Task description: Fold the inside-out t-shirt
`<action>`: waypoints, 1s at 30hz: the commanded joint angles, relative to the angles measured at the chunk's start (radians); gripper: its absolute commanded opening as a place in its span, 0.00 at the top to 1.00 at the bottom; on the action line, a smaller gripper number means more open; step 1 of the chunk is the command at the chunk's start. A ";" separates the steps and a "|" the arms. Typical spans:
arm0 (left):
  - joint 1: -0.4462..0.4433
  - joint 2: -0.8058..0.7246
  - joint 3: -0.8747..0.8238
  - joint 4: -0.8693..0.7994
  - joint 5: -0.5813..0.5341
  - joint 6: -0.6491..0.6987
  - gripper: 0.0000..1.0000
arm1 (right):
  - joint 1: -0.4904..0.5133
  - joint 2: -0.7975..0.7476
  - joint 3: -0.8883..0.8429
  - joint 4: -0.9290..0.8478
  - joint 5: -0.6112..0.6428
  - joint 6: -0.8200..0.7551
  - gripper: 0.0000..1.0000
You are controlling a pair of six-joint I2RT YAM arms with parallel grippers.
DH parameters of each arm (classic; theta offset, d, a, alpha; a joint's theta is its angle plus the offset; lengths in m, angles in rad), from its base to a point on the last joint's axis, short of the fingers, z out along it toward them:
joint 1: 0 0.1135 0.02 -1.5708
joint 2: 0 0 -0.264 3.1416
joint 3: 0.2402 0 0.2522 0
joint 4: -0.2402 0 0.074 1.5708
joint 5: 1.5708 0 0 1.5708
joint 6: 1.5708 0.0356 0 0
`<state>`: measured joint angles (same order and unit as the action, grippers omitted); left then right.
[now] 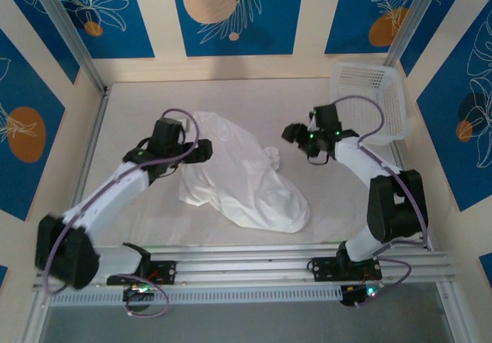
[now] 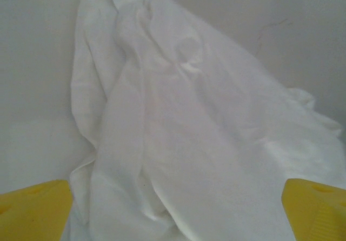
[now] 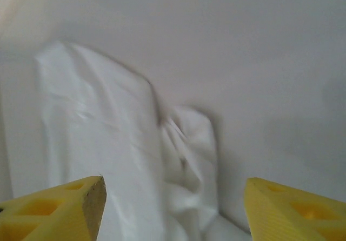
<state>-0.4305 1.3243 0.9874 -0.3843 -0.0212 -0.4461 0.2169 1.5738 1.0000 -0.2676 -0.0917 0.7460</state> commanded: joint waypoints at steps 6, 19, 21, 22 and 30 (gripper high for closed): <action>0.004 0.284 0.063 0.000 -0.027 -0.092 0.12 | 0.062 0.181 -0.016 0.117 -0.242 0.011 0.44; 0.150 0.228 -0.115 0.152 0.158 -0.141 1.00 | 0.030 -0.140 -0.055 0.206 -0.031 -0.018 1.00; 0.164 0.154 -0.112 0.112 0.094 -0.124 1.00 | 0.010 -0.211 -0.041 0.204 -0.026 -0.021 1.00; 0.169 0.113 -0.109 0.086 0.058 -0.117 1.00 | 0.005 -0.245 -0.029 0.196 -0.022 -0.027 1.00; 0.200 -0.297 -0.125 -0.060 -0.296 -0.126 1.00 | 0.017 -0.482 0.023 0.274 -0.094 -0.114 1.00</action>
<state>-0.2493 1.1374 0.8734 -0.3721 -0.1246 -0.5674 0.2226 1.1721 1.0061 -0.0696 -0.1467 0.6857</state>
